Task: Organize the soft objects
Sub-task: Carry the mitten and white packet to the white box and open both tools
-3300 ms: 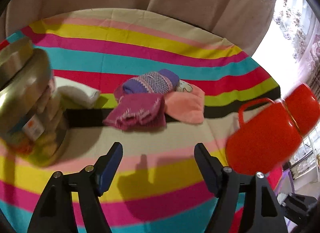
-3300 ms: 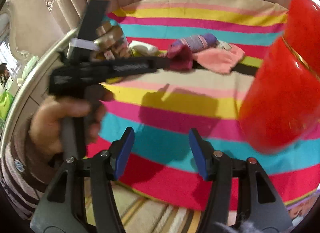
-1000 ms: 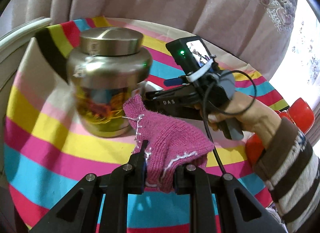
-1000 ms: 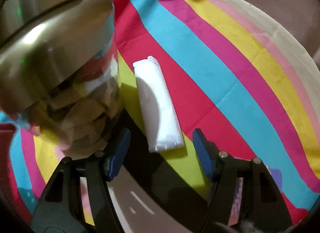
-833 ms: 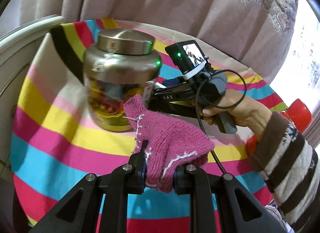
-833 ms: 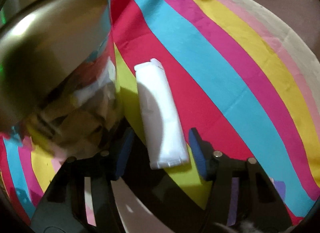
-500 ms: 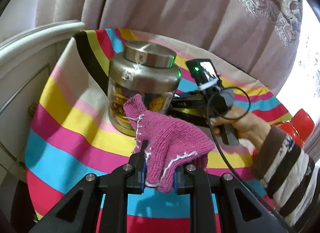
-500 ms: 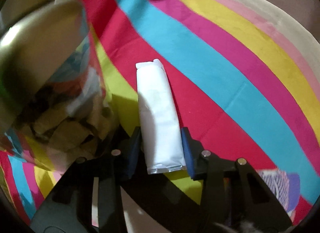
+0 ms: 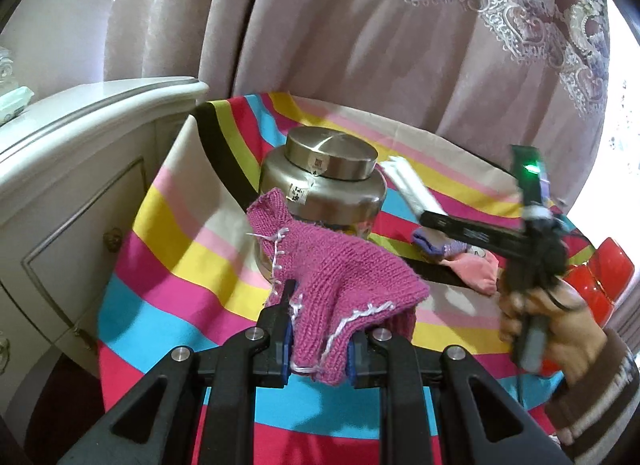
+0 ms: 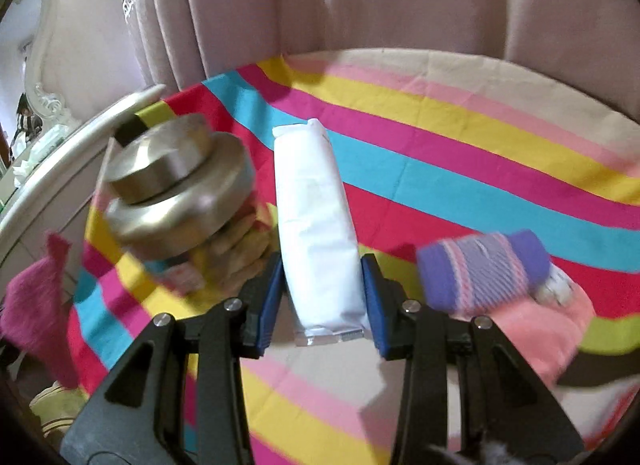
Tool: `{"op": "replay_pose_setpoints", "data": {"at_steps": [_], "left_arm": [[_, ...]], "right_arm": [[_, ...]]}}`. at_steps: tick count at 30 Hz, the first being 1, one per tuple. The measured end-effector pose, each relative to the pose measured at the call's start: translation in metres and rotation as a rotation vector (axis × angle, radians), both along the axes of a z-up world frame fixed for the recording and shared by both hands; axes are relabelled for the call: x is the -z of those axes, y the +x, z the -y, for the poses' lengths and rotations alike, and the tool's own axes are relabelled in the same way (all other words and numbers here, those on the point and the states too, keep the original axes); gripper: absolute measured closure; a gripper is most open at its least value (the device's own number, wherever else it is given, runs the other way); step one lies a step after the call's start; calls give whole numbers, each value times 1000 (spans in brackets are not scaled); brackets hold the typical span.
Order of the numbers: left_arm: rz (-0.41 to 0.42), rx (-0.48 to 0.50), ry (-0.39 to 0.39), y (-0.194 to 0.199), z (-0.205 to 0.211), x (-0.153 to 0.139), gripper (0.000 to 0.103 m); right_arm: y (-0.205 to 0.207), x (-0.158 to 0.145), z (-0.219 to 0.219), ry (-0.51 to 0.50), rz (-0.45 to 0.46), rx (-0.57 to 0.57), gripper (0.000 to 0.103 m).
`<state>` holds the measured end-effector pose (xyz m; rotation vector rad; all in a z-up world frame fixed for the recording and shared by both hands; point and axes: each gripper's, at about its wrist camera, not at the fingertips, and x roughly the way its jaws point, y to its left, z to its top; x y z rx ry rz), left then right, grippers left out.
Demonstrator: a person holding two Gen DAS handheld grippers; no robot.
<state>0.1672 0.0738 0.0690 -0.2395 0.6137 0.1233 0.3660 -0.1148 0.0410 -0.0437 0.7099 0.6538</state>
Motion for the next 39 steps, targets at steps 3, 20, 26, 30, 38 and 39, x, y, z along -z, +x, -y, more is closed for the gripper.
{"op": "replay_pose_setpoints", "data": {"at_steps": [3, 20, 26, 30, 38, 39], "left_arm": [[7, 3, 1, -9, 4, -4, 83], [3, 137, -30, -58, 60, -16, 83], [-6, 233, -48, -72, 99, -19, 83], [-16, 313, -58, -77, 131, -20, 83], [-46, 499, -73, -91, 206, -17, 83], [-50, 519, -73, -93, 214, -16, 83]], "right_arm": [[-32, -10, 12, -8, 5, 28, 60], [-180, -33, 104, -88, 13, 236, 60], [-217, -32, 155, -79, -12, 306, 60], [-245, -31, 194, -73, -26, 370, 60], [-294, -25, 284, -84, -74, 544, 60], [-301, -23, 296, -87, -82, 571, 60]]}}
